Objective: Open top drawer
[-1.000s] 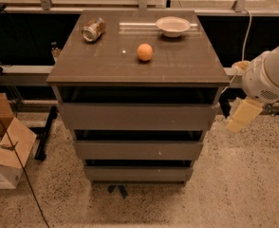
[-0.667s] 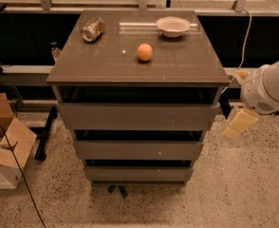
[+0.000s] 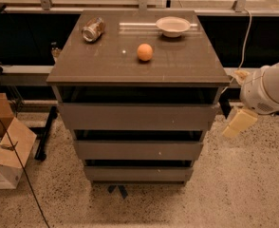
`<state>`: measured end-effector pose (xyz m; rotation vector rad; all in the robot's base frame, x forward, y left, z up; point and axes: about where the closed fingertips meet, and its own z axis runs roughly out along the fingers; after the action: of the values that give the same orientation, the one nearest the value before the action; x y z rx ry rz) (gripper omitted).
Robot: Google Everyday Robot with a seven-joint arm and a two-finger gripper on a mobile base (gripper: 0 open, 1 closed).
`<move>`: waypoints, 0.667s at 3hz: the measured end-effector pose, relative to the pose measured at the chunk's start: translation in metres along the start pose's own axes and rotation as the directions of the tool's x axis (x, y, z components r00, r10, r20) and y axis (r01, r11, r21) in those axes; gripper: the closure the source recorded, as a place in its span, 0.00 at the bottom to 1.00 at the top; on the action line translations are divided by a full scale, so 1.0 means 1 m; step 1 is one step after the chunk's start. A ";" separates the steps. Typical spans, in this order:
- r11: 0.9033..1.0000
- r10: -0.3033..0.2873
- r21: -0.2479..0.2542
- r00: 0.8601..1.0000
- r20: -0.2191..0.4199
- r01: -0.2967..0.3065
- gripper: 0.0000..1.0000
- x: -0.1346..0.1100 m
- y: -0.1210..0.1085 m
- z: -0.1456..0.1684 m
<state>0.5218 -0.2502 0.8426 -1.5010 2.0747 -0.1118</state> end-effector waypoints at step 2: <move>1.000 0.025 -0.008 0.996 0.091 -0.024 0.00 0.011 0.000 0.039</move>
Offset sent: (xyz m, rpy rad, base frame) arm 0.0247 -0.0070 -0.0641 0.1418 -0.0202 0.0156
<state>0.5384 -0.2505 0.8057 -1.4571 2.0227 -0.0262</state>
